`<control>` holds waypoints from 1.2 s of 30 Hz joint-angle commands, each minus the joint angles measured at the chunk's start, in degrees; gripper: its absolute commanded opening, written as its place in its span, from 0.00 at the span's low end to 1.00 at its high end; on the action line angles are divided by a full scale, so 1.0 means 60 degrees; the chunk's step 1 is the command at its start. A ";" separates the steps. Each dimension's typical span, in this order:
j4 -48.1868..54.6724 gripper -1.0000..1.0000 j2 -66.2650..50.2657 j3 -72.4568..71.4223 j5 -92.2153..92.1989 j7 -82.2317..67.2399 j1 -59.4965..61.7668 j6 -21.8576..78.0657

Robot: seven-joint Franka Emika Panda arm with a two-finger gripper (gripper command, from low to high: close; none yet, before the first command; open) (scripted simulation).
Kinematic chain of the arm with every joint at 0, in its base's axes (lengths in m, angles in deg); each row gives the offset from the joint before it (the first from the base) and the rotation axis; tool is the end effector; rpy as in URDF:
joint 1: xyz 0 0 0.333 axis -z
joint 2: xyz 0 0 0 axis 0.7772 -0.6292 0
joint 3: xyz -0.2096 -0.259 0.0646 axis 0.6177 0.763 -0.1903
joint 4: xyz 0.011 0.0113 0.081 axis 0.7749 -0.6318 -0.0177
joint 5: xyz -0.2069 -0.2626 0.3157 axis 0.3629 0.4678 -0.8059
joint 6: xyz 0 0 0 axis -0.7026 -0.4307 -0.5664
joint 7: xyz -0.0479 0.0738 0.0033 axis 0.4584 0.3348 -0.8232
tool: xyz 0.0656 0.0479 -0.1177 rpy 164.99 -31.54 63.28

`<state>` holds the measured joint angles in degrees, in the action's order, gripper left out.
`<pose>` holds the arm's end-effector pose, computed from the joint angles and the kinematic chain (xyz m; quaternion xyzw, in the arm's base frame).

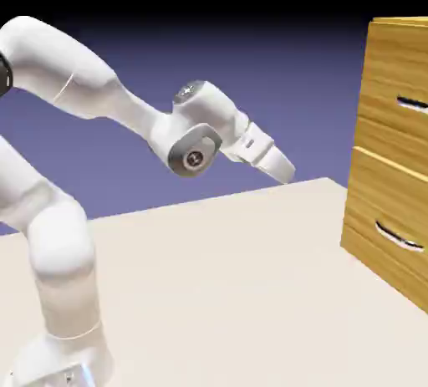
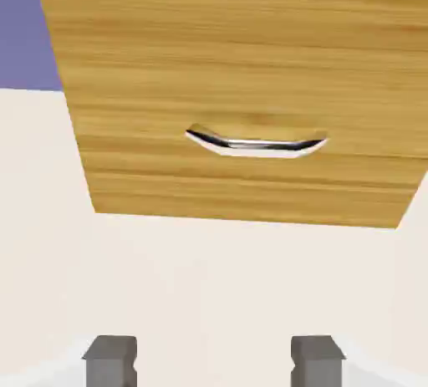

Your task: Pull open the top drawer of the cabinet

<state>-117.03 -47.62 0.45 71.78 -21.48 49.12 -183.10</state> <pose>0.4631 0.0001 0.4114 -0.8545 0.3486 -0.3518 0.1569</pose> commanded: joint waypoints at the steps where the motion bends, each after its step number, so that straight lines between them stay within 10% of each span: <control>1: 0.0171 0.50 -0.0174 0.0206 -0.0416 -0.0087 -0.0167 0.0048; 36: 0.6150 0.50 -0.6245 0.7405 -1.4951 -0.3142 -0.5999 0.1719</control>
<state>-80.13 -85.09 44.89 -17.92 -40.33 13.11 -172.79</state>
